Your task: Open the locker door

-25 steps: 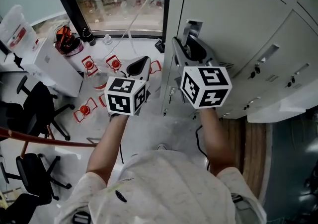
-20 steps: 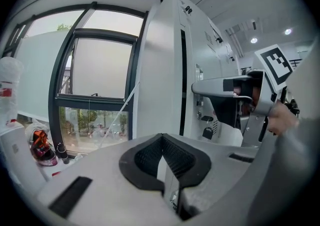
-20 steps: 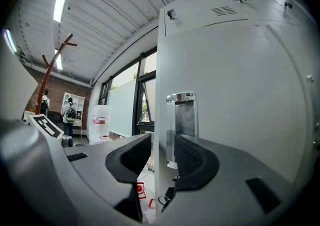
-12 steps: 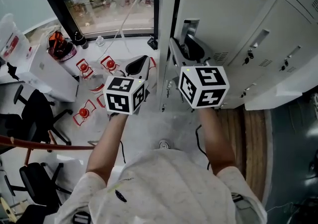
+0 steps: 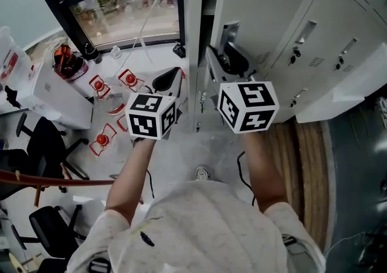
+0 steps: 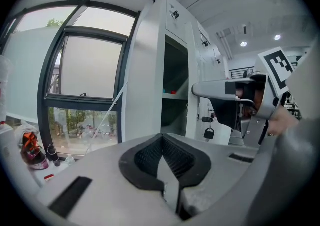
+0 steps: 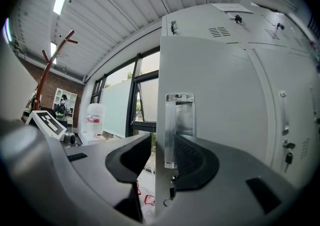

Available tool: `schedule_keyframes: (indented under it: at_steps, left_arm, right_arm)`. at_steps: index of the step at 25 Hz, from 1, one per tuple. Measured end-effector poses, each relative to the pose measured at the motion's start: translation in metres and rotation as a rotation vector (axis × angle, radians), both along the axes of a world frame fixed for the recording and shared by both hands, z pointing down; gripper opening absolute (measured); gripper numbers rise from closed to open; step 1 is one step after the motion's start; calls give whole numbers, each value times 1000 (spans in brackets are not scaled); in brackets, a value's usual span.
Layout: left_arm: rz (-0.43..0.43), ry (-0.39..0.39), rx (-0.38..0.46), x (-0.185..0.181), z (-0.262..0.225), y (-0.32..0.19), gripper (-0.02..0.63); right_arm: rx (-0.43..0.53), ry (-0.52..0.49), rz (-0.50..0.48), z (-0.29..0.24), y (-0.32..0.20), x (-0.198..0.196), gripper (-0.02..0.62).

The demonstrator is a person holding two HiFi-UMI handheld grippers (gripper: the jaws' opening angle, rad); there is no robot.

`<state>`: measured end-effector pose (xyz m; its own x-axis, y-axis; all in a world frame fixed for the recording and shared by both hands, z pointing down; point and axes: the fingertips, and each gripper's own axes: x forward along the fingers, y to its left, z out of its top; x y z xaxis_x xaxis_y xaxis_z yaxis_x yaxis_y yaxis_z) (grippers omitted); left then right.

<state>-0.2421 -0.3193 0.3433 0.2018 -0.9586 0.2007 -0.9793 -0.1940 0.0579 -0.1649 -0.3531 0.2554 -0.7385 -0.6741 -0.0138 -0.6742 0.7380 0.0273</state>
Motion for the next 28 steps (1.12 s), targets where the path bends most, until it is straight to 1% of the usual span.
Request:
schedule_keyframes:
  at_steps: [12,19,28]
  left_arm:
    - [58,-3,4,16,-2,16,6]
    - [127,4,8,40,-1,22,6]
    - [201,15,9,66,1,39,6]
  right_arm:
    - [5,-1,72,0,20,26,120]
    - [8,4,122,1,35,50,130]
    - [3,-1,215,2,48,86,135]
